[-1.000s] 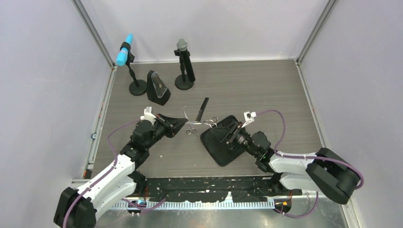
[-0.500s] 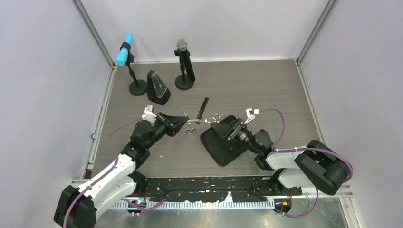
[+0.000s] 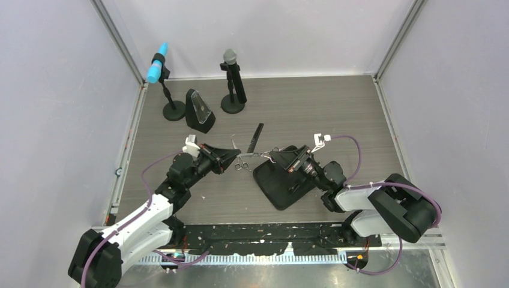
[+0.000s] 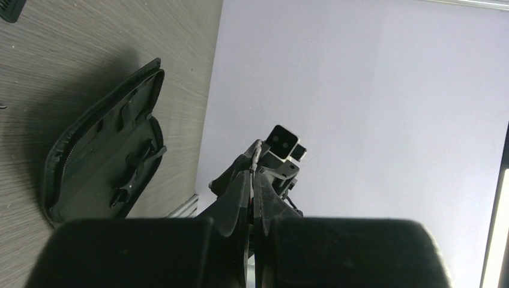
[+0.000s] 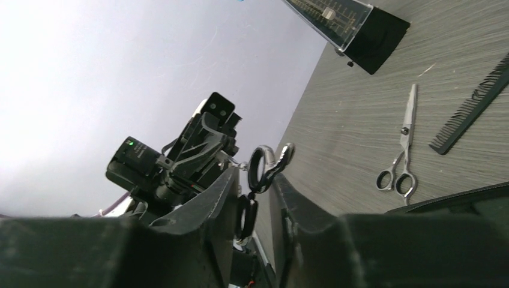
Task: Sort the hair-cutting tools
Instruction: Pick up the scissors from the center of the board, then place the scissors in the hairdressing tool bag.
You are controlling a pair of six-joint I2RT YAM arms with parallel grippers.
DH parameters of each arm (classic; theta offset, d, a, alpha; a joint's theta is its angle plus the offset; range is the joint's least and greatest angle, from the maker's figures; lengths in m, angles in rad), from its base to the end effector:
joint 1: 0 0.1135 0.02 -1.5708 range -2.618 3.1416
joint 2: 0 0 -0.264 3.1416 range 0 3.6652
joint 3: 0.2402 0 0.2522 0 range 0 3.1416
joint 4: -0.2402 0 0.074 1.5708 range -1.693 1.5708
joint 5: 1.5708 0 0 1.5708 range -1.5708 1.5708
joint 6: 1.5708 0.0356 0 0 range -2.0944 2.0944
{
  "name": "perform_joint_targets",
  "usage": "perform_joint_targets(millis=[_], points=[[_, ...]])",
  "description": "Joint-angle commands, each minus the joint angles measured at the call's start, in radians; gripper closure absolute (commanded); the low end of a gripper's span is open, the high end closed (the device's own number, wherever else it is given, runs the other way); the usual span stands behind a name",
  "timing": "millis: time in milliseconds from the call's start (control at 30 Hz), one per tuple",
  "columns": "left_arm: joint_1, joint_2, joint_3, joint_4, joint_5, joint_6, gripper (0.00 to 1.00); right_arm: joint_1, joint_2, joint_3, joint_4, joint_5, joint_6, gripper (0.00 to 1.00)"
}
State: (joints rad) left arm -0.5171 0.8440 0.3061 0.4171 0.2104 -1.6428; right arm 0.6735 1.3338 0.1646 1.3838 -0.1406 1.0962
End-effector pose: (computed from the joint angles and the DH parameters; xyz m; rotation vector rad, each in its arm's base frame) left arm 0.1647 -0.1022 0.2237 -0.9251 1.8232 -1.6918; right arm 0.1655 0.1385 0.1914 0.1917 1.5357 1.5498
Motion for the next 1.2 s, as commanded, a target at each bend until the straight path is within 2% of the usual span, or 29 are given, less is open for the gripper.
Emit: perform_joint_targets(millis=[0,100,133,200,333,400,500,567,700,933,1167], points=[[-0.004,0.0,-0.003,0.08,0.014,-0.011,1.0,-0.009,0.015,0.015,0.089,-0.017,0.017,0.74],[-0.004,0.013,-0.01,0.09,0.014,-0.011,0.99,-0.013,0.014,0.006,0.094,-0.017,0.016,0.85],[-0.004,0.017,-0.011,0.091,0.016,-0.011,0.96,-0.014,0.013,0.001,0.096,-0.017,0.014,0.9],[-0.004,0.026,-0.013,0.087,0.021,-0.003,0.83,-0.025,0.009,-0.009,0.096,-0.018,0.012,0.94],[-0.004,0.029,-0.011,0.026,0.021,0.048,0.61,-0.074,-0.006,-0.036,0.092,-0.045,0.009,0.95],[-0.004,0.023,0.015,-0.077,0.017,0.109,0.54,-0.115,-0.023,-0.054,0.071,-0.069,0.003,0.95],[-0.013,0.028,0.101,-0.312,-0.006,0.261,0.5,-0.2,-0.078,-0.078,-0.031,-0.101,-0.026,0.95],[-0.045,0.061,0.166,-0.481,-0.05,0.363,0.48,-0.253,-0.126,-0.091,-0.115,-0.125,-0.057,0.95],[-0.14,0.184,0.27,-0.608,-0.106,0.469,0.47,-0.345,-0.237,-0.087,-0.286,-0.167,-0.12,0.95],[-0.29,0.481,0.401,-0.62,-0.126,0.494,0.47,-0.472,-0.432,-0.041,-0.62,-0.2,-0.276,0.95],[-0.327,0.655,0.459,-0.595,-0.111,0.503,0.59,-0.538,-0.536,0.026,-0.856,-0.249,-0.4,0.95]])
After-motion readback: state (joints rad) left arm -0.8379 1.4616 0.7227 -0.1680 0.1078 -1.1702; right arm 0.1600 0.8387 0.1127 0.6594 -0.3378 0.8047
